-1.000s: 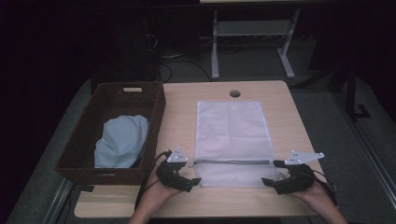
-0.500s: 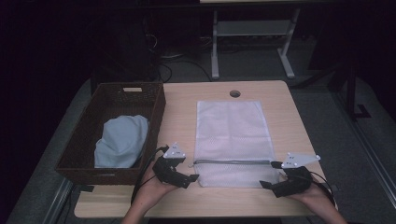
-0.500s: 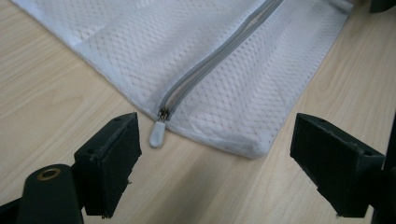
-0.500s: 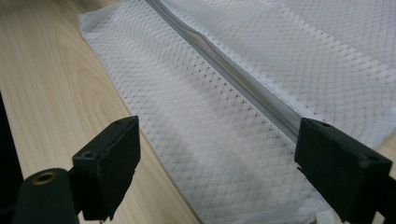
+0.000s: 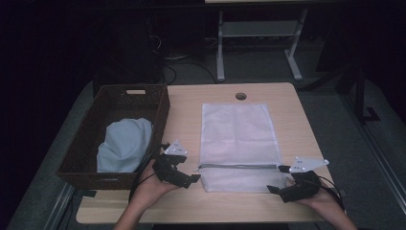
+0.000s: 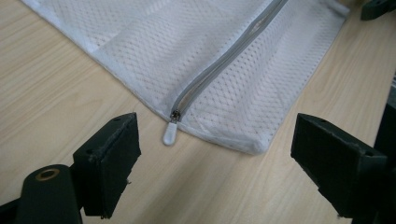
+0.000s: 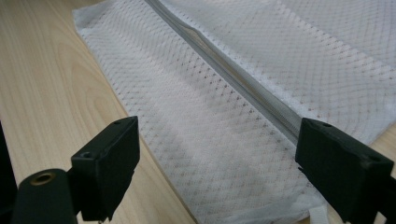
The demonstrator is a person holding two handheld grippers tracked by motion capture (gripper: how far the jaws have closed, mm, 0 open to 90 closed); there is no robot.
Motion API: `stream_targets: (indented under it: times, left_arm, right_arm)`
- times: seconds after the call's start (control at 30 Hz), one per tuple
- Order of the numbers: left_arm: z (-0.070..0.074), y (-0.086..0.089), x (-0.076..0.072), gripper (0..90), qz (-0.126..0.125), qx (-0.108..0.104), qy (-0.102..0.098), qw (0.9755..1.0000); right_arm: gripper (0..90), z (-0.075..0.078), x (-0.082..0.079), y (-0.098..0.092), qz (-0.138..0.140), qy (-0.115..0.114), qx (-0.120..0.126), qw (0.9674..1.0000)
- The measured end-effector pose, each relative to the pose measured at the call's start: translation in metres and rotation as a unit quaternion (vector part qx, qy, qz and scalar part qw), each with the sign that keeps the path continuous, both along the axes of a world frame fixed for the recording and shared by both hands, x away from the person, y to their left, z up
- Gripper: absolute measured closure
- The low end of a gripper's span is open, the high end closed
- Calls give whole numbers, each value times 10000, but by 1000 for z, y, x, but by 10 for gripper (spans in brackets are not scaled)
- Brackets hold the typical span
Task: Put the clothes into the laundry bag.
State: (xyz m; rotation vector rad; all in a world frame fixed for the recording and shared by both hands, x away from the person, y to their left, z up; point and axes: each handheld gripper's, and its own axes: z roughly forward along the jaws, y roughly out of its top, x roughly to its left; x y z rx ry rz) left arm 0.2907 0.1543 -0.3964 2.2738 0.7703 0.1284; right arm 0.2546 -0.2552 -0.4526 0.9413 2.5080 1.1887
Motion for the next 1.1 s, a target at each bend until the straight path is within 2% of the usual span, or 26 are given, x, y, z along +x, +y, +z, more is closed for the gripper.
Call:
stream_targets:
  times: [0.13, 0.27, 0.53, 0.77, 1.1]
  left_arm:
    - [6, 2, 3, 154, -17, 42, 60, 10000]
    - [16, 4, 6, 158, -67, 169, 75, 9998]
    - [37, 12, 17, 160, -30, 207, 89, 9997]
    - [46, 22, 27, 161, -36, 301, 114, 9995]
    - [60, 47, 41, 160, 203, 317, 135, 9992]
  right_arm:
    - [131, 0, 0, 1, 28, -4, -17, 10000]
    - [131, 0, 0, 1, 13, 3, 16, 10000]
    - [130, 0, 0, -1, 14, 9, 47, 10000]
    - [130, 0, 1, -1, 34, 20, 64, 10000]
    - [129, -1, 1, -2, 22, 21, 99, 9999]
